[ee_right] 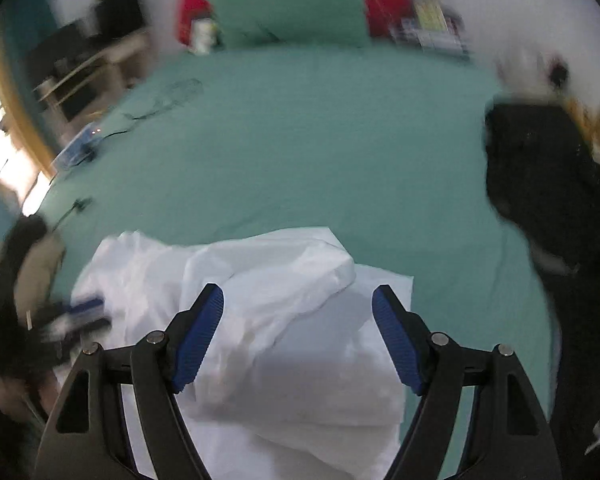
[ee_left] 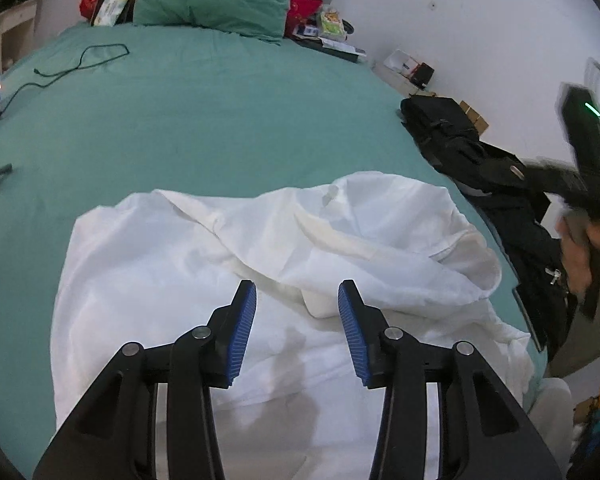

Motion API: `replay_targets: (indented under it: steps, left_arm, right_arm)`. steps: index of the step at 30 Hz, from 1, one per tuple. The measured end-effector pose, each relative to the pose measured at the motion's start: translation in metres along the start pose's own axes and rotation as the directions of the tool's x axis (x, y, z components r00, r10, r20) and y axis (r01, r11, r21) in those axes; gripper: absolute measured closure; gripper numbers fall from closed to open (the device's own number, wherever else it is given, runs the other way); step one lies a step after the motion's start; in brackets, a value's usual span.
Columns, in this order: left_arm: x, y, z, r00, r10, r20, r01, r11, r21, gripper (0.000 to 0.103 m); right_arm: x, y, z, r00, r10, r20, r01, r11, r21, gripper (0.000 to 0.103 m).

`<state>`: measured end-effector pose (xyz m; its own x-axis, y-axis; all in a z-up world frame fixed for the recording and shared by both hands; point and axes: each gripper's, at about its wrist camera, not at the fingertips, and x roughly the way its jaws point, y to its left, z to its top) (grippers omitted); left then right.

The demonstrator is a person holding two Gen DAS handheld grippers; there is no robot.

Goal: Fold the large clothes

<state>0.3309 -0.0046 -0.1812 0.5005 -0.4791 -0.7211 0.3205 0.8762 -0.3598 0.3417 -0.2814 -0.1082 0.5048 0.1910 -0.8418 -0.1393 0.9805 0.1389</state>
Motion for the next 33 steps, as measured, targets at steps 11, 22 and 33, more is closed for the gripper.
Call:
replay_targets:
  steps: [11, 22, 33]
  left_arm:
    - [0.012, -0.004, -0.007, 0.998, -0.027, -0.049, 0.028, 0.999, 0.025, 0.058]
    - [-0.023, 0.015, 0.008, 0.999, 0.005, 0.052, -0.005, 1.000, -0.001, 0.058]
    - [-0.058, 0.042, 0.020, 0.975, 0.059, 0.214, -0.033, 0.992, -0.124, 0.054]
  right_arm:
    - [0.092, -0.025, -0.050, 0.916, 0.185, -0.355, -0.116, 0.971, 0.207, 0.029]
    - [0.033, 0.010, -0.017, 0.920, 0.391, 0.022, -0.371, 0.850, 0.375, 0.098]
    - [0.057, 0.056, -0.054, 0.888, 0.221, 0.404, -0.380, 0.848, 0.370, 0.098]
